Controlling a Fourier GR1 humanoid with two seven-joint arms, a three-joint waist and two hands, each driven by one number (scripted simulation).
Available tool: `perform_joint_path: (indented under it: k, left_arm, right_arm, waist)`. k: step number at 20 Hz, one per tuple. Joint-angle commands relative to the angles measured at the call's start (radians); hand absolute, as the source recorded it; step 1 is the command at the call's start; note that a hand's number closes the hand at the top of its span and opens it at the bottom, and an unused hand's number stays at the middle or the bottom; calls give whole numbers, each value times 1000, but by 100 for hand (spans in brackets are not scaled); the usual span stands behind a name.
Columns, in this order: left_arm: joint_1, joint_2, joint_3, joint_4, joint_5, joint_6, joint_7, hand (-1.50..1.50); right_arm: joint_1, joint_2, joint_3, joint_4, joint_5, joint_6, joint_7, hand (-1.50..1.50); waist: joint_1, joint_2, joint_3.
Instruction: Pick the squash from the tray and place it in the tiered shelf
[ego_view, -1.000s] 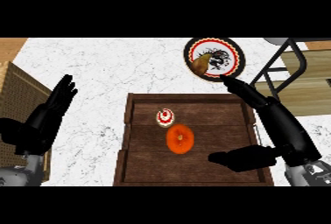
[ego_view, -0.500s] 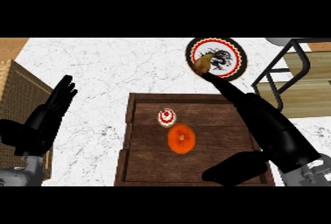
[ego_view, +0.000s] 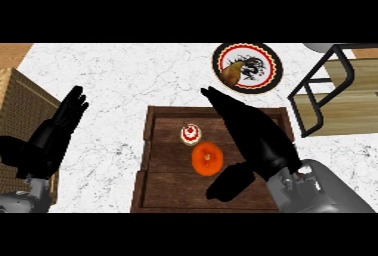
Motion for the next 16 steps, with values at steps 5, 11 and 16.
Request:
perform_joint_path:
  k: [5, 11, 16]
  left_arm:
    - [-74, -25, 29, 26, -34, 6, 28, 0]
    - [-18, -55, 18, -6, -49, -11, 6, 0]
    - [4, -75, -3, -4, -85, -2, 11, 0]
  right_arm:
    - [-2, 123, 111, 111, 150, 23, 66, -150]
    - [-33, 186, 92, 230, 126, 107, 76, -150]
    - [-76, 188, 52, 253, 63, 197, 140, -150]
  waist:
    - [-6, 1, 1]
    - [0, 1, 1]
    - [-3, 0, 0]
